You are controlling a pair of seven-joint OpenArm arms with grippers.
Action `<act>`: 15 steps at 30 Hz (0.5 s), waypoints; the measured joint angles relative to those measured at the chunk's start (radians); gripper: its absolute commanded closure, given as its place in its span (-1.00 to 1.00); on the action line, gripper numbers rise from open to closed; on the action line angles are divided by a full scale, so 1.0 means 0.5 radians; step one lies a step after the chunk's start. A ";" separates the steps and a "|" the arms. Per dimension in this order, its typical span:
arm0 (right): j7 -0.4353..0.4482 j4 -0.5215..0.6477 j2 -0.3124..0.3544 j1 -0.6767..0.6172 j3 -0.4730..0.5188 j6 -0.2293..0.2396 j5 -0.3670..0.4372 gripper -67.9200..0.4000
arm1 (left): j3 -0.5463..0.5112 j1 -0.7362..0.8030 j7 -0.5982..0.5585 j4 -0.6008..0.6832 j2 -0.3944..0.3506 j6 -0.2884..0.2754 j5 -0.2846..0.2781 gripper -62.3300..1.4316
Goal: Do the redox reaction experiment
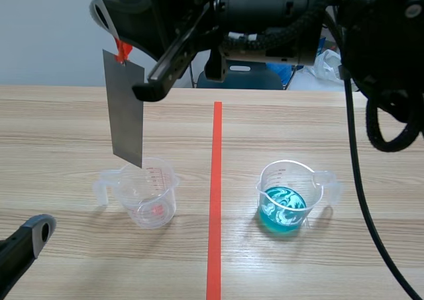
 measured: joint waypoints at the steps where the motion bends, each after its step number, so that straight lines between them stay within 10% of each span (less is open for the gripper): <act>1: -0.002 -0.017 -0.011 0.005 -0.008 0.002 0.000 0.95 | 0.000 0.000 0.000 0.000 0.000 0.000 0.000 -1.00; 15: -0.030 -0.182 -0.071 0.021 -0.013 0.034 0.000 0.95 | 0.000 0.000 0.007 0.000 0.000 0.000 0.000 -1.00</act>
